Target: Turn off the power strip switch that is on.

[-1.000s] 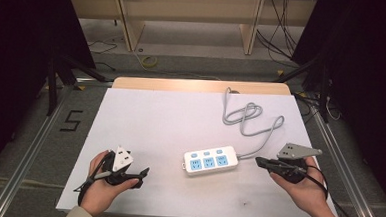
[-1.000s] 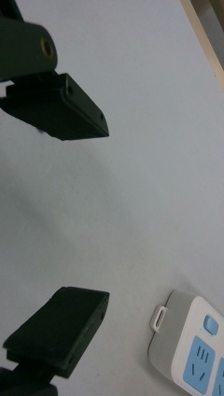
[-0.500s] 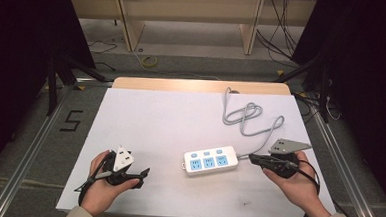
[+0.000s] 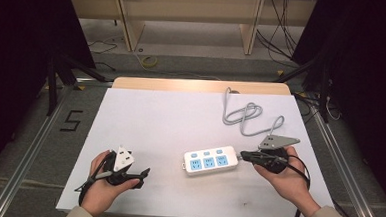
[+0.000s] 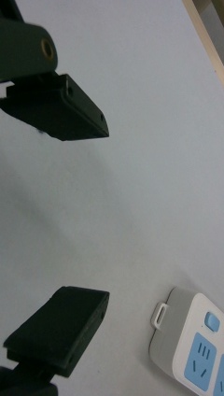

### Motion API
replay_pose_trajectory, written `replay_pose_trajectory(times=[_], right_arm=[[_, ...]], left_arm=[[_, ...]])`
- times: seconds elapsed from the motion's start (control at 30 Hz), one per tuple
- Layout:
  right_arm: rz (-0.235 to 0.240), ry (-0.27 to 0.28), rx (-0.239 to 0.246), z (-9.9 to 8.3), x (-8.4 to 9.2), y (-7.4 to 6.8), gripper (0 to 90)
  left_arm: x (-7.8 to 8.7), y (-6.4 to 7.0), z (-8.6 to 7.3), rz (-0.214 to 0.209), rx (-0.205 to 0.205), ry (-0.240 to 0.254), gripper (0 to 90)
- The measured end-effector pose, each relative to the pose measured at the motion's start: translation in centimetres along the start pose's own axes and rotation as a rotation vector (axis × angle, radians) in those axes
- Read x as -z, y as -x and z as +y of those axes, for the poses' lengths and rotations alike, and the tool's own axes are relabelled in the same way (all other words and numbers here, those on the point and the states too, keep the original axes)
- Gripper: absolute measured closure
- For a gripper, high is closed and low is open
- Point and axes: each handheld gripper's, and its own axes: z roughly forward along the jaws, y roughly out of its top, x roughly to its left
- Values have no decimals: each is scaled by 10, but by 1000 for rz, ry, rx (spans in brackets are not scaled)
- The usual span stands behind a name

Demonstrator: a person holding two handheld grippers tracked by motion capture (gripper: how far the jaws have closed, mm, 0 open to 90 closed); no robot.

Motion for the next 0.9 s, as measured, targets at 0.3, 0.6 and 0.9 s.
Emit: replay_pose_trajectory(times=[0.3, 0.6, 0.9], right_arm=[[7, -8, 10, 7, -8, -4, 900], [13, -18, 16, 14, -17, -6, 900], [19, -29, 19, 19, -24, -7, 900]], left_arm=[[0, 0, 0, -1, 0, 0, 174], [0, 0, 0, -1, 0, 0, 174], [0, 0, 0, 0, 0, 0, 175]])
